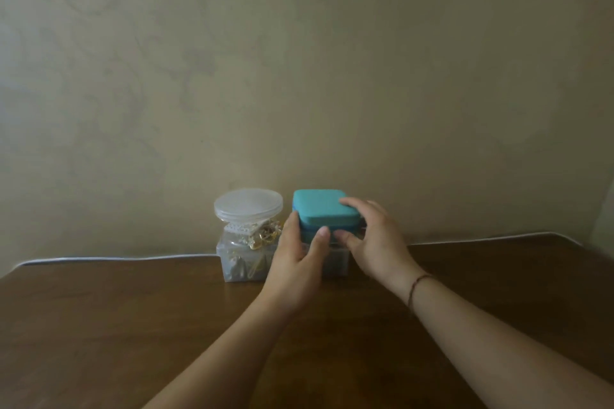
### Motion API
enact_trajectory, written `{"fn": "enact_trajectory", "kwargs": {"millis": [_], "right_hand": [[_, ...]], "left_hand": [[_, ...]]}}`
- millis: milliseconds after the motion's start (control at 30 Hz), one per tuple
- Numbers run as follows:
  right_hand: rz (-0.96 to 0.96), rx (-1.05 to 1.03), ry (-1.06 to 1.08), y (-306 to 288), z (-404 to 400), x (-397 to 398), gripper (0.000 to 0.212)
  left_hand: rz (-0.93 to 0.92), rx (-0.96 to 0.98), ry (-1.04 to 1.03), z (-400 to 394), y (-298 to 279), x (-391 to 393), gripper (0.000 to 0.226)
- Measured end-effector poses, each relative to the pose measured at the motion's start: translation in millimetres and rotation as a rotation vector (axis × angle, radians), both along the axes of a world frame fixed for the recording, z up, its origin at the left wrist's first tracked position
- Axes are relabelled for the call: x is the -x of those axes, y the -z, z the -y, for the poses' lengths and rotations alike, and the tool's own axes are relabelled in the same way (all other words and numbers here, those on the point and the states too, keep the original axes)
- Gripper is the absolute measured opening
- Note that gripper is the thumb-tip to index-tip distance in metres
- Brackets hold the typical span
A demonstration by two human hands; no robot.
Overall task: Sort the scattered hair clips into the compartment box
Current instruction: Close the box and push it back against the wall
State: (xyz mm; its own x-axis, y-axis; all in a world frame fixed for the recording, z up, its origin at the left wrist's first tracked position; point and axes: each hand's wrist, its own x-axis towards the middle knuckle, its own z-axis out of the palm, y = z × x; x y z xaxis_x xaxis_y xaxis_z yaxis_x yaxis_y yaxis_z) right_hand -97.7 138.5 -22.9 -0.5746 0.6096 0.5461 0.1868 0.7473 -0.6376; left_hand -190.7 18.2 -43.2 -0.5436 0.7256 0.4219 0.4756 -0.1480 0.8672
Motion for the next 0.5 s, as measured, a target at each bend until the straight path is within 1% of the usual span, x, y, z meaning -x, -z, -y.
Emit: {"fn": "enact_trajectory", "kwargs": {"millis": [67,133,167,233,333,433,500], "right_hand": [[-0.010,0.031,0.006,6.2,-3.5,18.8,0.048],[-0.009,0.059,0.031,16.2,-7.6,31.7,0.046],[-0.019,0.057,0.043,21.9,-9.8,35.6,0.046],[-0.042,0.015,0.043,32.0,-12.4,38.8,0.045],[-0.061,-0.033,0.040,42.3,-17.4,41.1,0.045],[-0.037,-0.065,0.069,50.6,-19.5,47.4,0.047],[0.006,-0.112,0.123,50.0,-16.4,52.7,0.048]], "left_hand": [[-0.097,0.118,-0.087,-7.8,3.8,18.6,0.054],[-0.144,0.264,-0.147,-14.4,6.2,25.9,0.065],[-0.154,0.288,-0.172,-16.1,8.8,25.9,0.072],[-0.195,0.254,-0.210,-14.0,14.5,17.9,0.081],[-0.365,0.229,-0.236,-7.7,25.2,7.9,0.085],[-0.527,0.374,-0.298,-7.7,33.3,14.6,0.088],[-0.566,0.440,-0.306,-9.2,33.0,17.9,0.088]]}}
